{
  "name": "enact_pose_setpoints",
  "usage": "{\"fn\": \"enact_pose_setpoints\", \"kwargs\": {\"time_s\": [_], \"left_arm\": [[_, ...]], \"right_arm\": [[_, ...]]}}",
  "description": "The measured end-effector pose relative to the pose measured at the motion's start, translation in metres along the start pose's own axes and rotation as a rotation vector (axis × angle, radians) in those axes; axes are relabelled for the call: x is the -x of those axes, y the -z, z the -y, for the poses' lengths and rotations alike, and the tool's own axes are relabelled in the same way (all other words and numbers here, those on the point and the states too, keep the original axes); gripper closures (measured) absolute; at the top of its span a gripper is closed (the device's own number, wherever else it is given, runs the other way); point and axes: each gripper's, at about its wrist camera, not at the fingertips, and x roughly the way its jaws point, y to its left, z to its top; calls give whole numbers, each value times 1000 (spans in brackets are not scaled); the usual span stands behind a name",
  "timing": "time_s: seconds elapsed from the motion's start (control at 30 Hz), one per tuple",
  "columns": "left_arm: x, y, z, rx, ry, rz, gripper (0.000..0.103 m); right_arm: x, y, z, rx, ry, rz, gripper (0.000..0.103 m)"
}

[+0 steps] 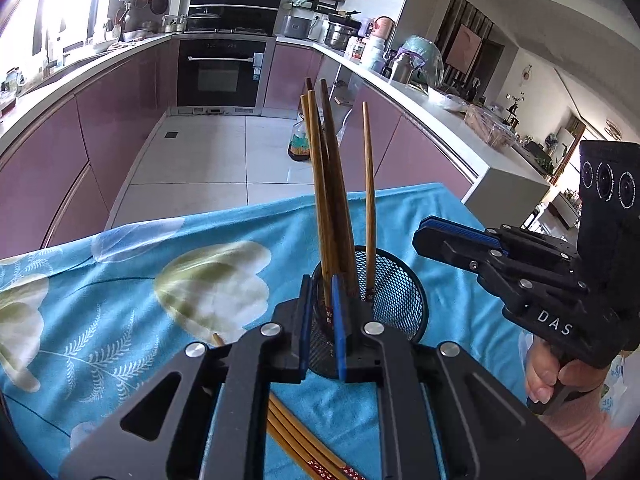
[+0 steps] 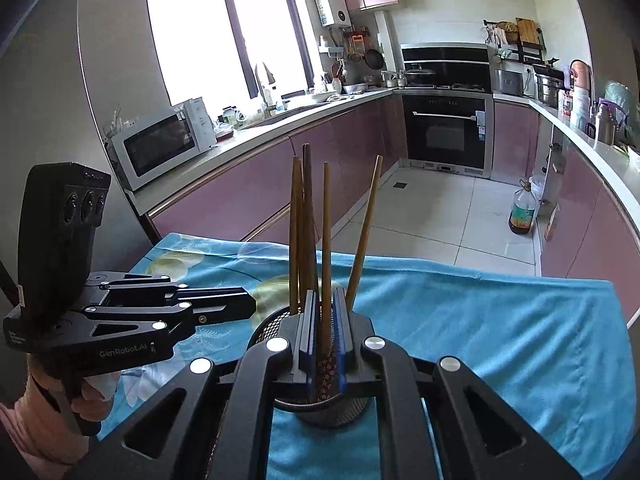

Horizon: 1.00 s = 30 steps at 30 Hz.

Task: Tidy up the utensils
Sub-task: 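Lower the chopstick into the mesh cup and open the right tool while the left tool releases its own, then move both tools back down to the remaining chopsticks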

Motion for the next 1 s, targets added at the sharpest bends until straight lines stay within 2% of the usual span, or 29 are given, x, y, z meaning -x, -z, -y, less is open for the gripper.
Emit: {"fn": "enact_pose_setpoints", "kwargs": {"time_s": [0.33,0.37,0.53,0.77,1.0], "left_arm": [[38,35,-12,24,-61,93,70],[41,40,-14,30,-68,98,69],[53,68,-24,36,-120,98,63],[42,109,-45,92,-140,13,62],[24,140,-49,111,-145,-59,62]], "right_arm": [[22,13,-17,41,-36,45,83],[26,16,-21,51,-41,48,79],[36,36,-42,113,-87,33,73],[1,78,-67,151,-114,-124,71],[-30,108,-71,102,-116,-238,71]]}}
